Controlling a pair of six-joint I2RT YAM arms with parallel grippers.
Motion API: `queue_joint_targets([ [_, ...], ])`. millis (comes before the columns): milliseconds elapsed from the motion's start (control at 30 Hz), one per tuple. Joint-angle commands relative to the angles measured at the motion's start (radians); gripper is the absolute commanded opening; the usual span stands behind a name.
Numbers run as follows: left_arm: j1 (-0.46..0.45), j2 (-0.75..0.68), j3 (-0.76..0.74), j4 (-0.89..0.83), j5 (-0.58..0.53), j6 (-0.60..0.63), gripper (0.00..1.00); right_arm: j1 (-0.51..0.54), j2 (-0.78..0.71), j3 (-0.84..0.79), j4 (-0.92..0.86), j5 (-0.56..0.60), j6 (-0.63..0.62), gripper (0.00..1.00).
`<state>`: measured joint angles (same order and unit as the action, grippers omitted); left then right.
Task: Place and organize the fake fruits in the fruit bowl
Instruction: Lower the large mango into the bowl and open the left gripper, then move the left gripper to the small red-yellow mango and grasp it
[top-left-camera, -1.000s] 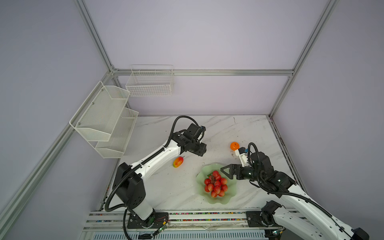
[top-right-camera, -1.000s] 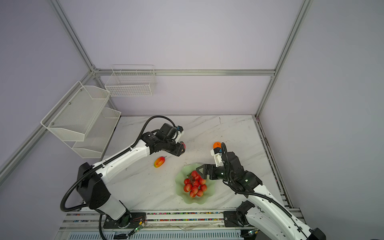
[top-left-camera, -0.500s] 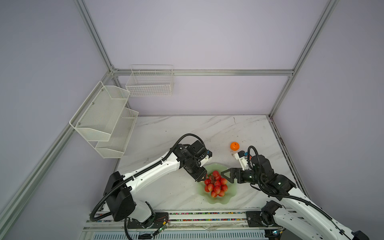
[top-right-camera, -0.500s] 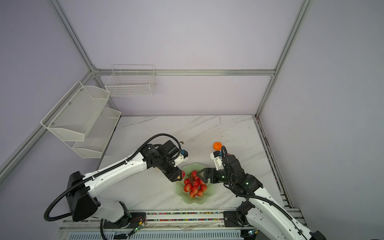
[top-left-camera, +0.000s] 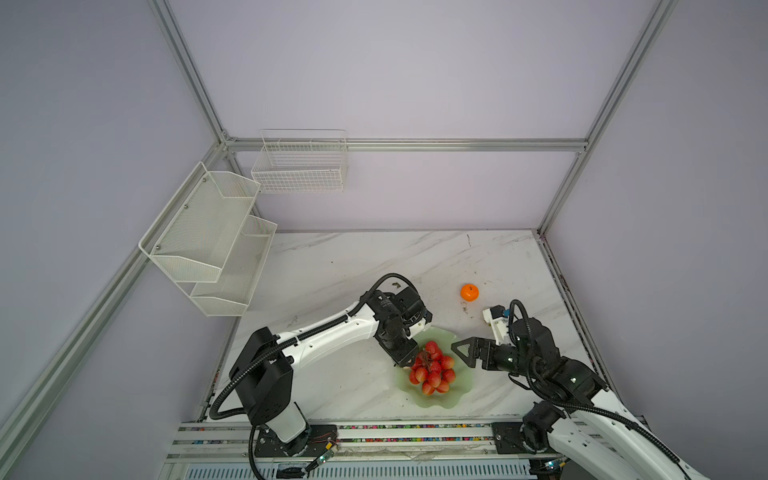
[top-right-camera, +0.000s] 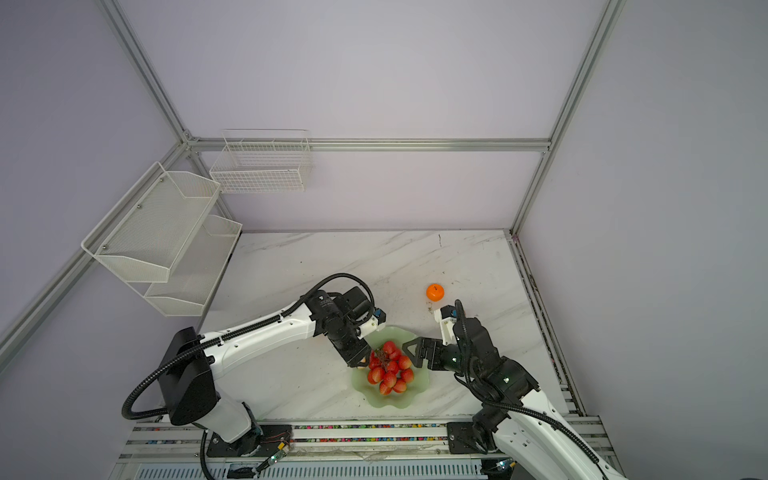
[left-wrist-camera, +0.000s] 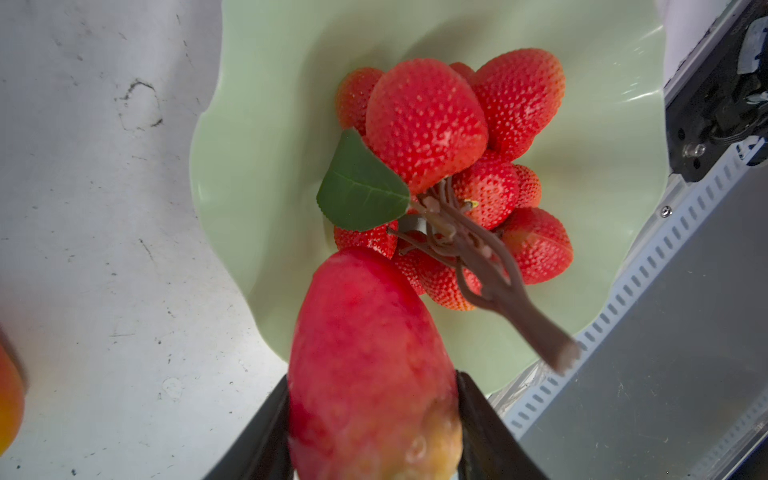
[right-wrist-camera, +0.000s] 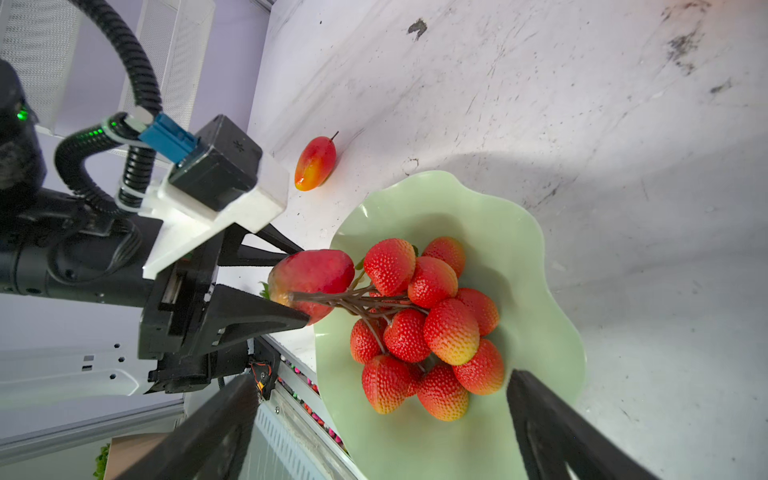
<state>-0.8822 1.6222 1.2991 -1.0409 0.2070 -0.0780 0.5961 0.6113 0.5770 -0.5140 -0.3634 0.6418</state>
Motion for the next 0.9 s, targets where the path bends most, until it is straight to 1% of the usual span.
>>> queue_joint_targets([
  [0,-0.009,0.004,-0.004,0.01,-0.005,0.053,0.5,0.005,-0.002,-0.014,-0.003,0.015,0.028,0.97],
  [167,-0.016,0.028,-0.001,0.009,-0.017,0.057,0.52,0.005,0.028,-0.014,0.012,-0.005,0.015,0.97],
  [433,-0.018,0.056,0.01,0.012,-0.039,0.069,0.59,0.005,0.045,-0.012,0.02,-0.009,0.007,0.97],
  [600,-0.018,0.043,0.023,0.012,-0.055,0.076,0.66,0.004,0.044,-0.015,0.023,-0.009,0.007,0.97],
  [800,-0.018,0.034,0.033,0.01,-0.07,0.08,0.69,0.006,0.065,-0.017,0.05,-0.01,0.007,0.97],
  [867,-0.018,0.024,0.047,0.006,-0.082,0.077,0.69,0.005,0.076,-0.008,0.044,0.013,0.018,0.97],
])
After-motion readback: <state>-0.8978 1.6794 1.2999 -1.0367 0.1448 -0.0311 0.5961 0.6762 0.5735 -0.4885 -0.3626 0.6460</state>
